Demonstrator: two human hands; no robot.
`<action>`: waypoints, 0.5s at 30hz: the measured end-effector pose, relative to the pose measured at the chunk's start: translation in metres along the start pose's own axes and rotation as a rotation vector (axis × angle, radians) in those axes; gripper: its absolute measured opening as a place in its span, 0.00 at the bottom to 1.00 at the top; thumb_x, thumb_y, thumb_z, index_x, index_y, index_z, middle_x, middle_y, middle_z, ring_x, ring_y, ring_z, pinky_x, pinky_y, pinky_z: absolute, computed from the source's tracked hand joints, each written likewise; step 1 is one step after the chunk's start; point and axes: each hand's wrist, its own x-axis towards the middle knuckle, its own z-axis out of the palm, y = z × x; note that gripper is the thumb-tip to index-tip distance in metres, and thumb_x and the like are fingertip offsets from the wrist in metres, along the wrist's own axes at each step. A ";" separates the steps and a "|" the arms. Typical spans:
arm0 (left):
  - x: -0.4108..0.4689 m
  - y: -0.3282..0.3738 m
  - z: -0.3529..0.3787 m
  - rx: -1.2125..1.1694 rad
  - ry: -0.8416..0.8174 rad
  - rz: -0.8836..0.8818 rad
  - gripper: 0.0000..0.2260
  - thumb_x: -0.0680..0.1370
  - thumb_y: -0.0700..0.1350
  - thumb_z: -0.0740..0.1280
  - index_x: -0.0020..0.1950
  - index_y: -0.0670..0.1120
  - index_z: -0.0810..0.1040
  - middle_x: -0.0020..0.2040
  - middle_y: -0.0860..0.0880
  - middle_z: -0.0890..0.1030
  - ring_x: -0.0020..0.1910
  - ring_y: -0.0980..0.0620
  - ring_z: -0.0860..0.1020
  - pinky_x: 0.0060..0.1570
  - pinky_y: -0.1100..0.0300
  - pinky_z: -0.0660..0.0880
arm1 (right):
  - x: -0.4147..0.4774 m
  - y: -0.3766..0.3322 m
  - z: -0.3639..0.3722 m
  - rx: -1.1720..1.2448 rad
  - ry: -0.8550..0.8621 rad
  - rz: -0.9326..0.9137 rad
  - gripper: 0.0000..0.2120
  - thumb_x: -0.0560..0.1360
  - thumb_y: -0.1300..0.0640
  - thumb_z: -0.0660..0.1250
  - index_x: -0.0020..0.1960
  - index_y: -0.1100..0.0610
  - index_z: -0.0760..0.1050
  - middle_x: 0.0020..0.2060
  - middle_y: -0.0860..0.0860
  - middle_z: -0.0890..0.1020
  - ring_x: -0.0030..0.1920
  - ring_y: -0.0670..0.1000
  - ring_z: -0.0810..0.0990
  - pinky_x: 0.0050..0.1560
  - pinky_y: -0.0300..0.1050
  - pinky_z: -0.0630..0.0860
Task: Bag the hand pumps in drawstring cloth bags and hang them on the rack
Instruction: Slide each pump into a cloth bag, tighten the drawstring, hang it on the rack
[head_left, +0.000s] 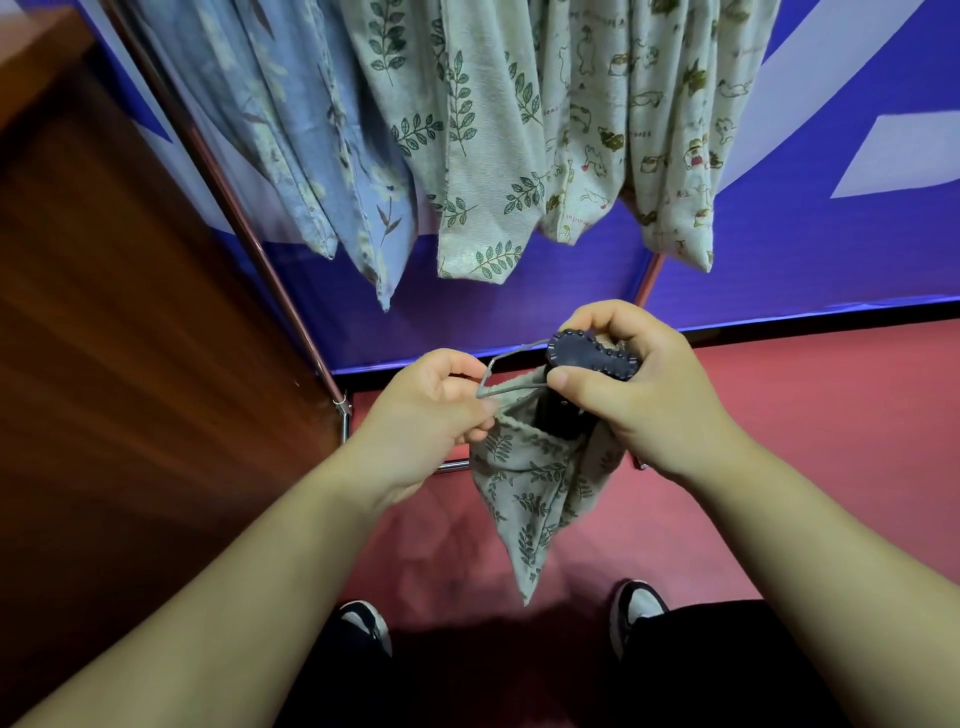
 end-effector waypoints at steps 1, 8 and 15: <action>0.000 0.001 -0.001 0.040 0.025 0.023 0.11 0.77 0.30 0.70 0.52 0.44 0.75 0.40 0.44 0.82 0.33 0.56 0.78 0.38 0.63 0.75 | 0.000 0.000 -0.001 -0.010 -0.007 -0.006 0.12 0.66 0.56 0.75 0.48 0.52 0.78 0.38 0.41 0.79 0.36 0.44 0.76 0.40 0.37 0.73; 0.000 0.005 -0.013 0.068 0.012 0.067 0.12 0.67 0.45 0.75 0.45 0.51 0.75 0.39 0.32 0.75 0.39 0.42 0.70 0.40 0.46 0.64 | 0.001 0.012 -0.005 -0.328 0.007 -0.036 0.12 0.68 0.53 0.68 0.50 0.42 0.75 0.50 0.44 0.76 0.48 0.42 0.77 0.48 0.30 0.69; -0.003 0.010 -0.014 -0.059 -0.061 0.019 0.10 0.73 0.34 0.72 0.39 0.49 0.80 0.35 0.45 0.76 0.36 0.46 0.68 0.36 0.53 0.66 | 0.001 0.025 -0.001 -0.466 -0.204 -0.235 0.15 0.79 0.54 0.63 0.64 0.50 0.79 0.63 0.50 0.74 0.67 0.42 0.71 0.66 0.32 0.65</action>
